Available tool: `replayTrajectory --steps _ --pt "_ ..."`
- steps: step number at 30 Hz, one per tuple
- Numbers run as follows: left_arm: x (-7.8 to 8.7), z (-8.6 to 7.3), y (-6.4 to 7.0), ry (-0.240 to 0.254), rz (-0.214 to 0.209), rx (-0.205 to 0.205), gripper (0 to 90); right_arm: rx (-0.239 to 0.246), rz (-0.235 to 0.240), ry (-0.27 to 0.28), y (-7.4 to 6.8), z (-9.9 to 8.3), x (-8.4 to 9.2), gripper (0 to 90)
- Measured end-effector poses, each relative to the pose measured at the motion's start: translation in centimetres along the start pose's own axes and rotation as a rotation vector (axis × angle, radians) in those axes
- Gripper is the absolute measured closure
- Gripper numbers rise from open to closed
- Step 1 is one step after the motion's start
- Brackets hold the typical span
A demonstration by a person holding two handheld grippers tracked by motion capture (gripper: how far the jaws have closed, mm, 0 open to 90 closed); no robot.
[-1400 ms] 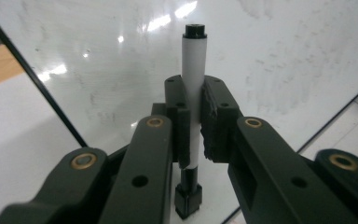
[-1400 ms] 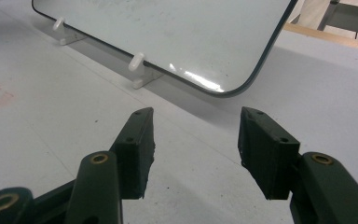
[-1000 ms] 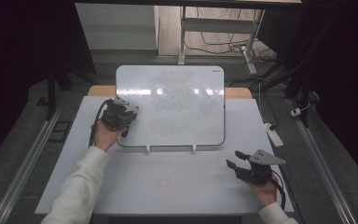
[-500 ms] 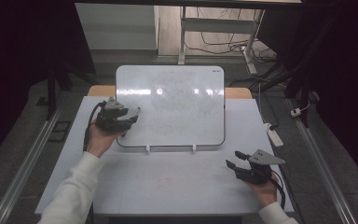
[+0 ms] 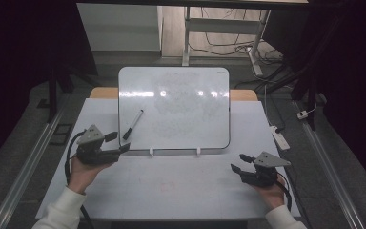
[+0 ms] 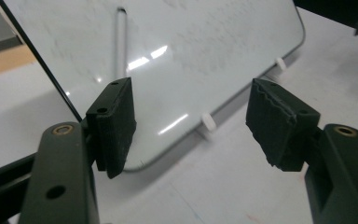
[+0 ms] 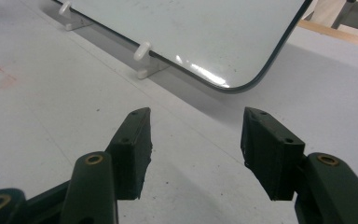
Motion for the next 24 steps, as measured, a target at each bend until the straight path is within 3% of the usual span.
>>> replayTrajectory --steps 6,13,24 --pt "0.7 -3.6 0.8 -0.038 -0.027 -0.002 33.3 0.011 -0.009 -0.009 0.4 -0.1 0.3 42.4" --pt "0.6 -6.9 0.5 -0.086 -0.026 0.030 33.1 -0.011 -0.012 -0.039 1.1 -1.0 0.5 41.9" --pt "0.2 -7.4 0.9 -0.102 -0.026 0.011 32.9 -0.004 -0.018 -0.057 1.4 -1.4 0.4 42.0"
Point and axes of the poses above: each handheld gripper's, and its own axes: x roughly backward along the jaws, z roughly out of its top, y roughly to its right, the point moved 8 cm from there along -x, roughly forward along the jaws, and after that the axes turned 15 degrees about z, right-handed, at the moved point
